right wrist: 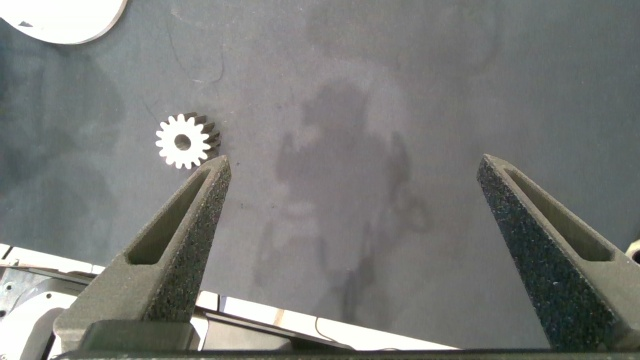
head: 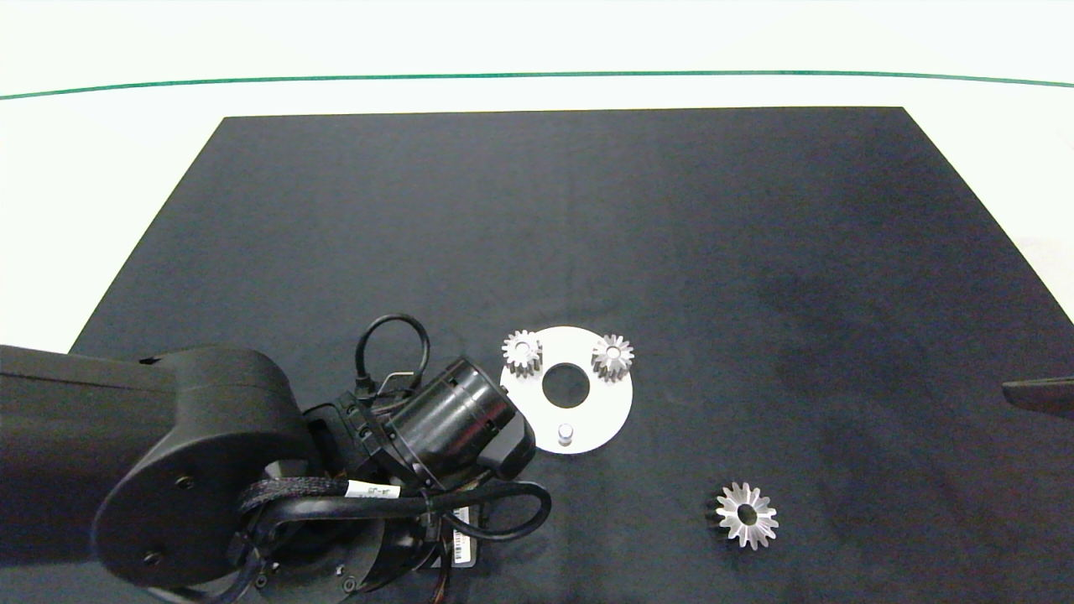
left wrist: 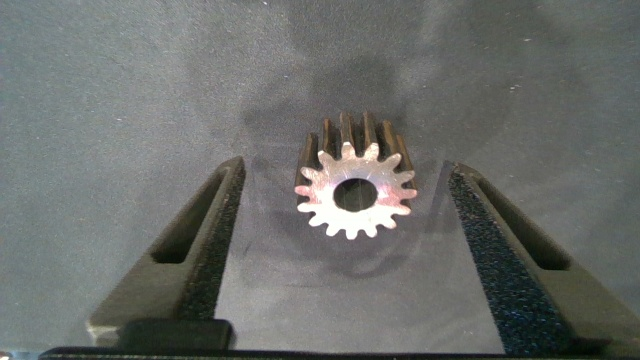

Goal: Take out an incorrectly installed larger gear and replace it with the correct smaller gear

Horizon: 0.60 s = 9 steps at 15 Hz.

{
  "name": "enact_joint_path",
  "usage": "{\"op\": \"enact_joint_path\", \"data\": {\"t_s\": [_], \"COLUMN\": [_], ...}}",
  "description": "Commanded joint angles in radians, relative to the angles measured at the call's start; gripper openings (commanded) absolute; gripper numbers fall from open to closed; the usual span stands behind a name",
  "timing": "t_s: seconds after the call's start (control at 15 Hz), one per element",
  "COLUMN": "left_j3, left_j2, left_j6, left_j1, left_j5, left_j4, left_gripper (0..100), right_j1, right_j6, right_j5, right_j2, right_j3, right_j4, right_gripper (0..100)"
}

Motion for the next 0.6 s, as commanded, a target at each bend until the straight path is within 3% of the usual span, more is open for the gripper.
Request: {"op": "enact_joint_path", "data": {"t_s": [0.07, 0.6], "left_j3": [0.009, 0.012], "left_j2": [0.014, 0.01], "left_j6": [-0.005, -0.007], "left_j1": [0.001, 0.001], "left_j5": [0.004, 0.008], "left_j4": [0.002, -0.011], "left_gripper": [75, 59], "right_j1": [0.0, 0.0], "right_j6": [0.0, 0.0], "right_j5": [-0.001, -0.001], "right_j2": [0.003, 0.004], "right_j3": [0.0, 0.004], "right_j4": [0.005, 0.005], "right_gripper": [100, 100]}}
